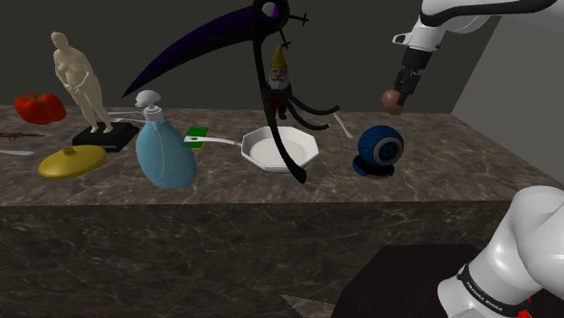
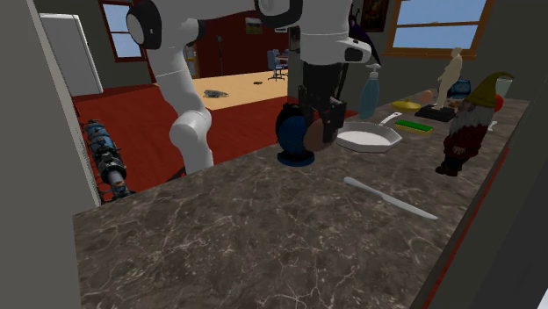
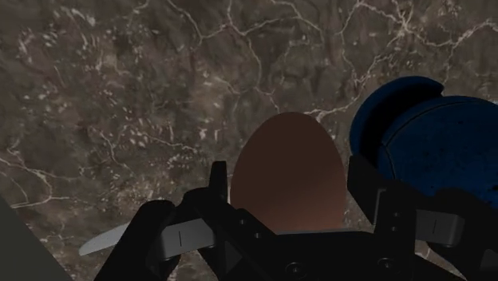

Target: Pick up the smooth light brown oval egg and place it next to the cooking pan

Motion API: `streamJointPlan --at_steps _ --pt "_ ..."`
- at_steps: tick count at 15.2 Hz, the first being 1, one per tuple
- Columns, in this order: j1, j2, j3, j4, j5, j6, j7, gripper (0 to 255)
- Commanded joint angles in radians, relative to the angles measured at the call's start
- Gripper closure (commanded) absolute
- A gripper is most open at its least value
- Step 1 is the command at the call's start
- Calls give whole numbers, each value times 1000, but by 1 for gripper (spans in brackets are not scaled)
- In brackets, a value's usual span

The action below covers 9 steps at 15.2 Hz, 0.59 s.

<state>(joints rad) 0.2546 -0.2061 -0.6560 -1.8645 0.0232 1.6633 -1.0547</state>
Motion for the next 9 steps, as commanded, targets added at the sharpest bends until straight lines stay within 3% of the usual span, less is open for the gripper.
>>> streamJointPlan --at_steps 1,9 --pt "17 -20 37 -22 -4 11 57 255" --pt "88 -44 169 -67 13 50 256 255"
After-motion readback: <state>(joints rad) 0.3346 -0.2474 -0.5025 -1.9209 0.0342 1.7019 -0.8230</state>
